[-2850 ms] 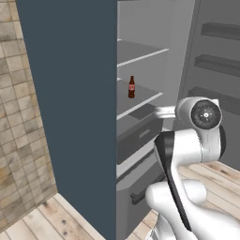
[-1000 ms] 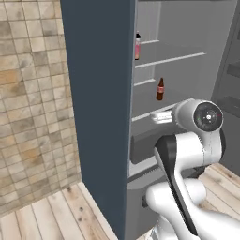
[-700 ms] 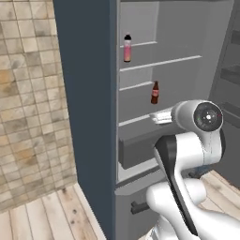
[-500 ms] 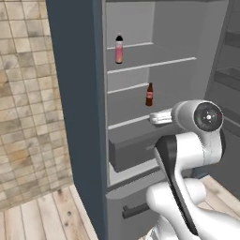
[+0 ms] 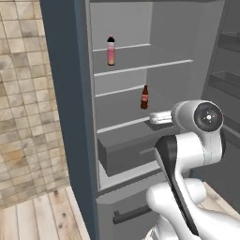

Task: Open the fridge, grab two sodas, and place both sodas inside the bowl with ice on the dining counter.

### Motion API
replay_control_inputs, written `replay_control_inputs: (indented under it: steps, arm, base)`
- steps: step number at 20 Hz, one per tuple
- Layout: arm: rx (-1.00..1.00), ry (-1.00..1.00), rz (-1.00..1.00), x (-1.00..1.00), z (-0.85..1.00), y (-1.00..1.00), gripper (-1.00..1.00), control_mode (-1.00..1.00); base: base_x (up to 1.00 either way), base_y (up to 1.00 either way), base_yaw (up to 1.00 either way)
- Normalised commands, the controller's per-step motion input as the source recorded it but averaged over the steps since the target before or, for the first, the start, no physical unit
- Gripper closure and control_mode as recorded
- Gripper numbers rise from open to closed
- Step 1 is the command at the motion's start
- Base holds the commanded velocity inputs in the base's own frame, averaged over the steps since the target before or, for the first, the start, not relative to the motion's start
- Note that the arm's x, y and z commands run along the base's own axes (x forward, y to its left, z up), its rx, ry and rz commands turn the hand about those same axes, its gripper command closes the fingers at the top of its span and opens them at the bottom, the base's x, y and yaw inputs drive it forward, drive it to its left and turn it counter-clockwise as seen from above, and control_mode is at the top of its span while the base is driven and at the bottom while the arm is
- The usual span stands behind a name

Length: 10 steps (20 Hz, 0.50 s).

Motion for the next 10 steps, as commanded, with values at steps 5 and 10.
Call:
replay_control_inputs:
  steps: [5, 10]
  arm:
    - [0.0, 0.0, 0.0, 0.0, 0.0, 0.0, -1.0, 1.0]
    - [0.0, 0.0, 0.0, 0.0, 0.0, 0.0, -1.0, 1.0]
  base:
    - [0.37, -0.33, 0.07]
    - [0.51, -0.23, 0.06]
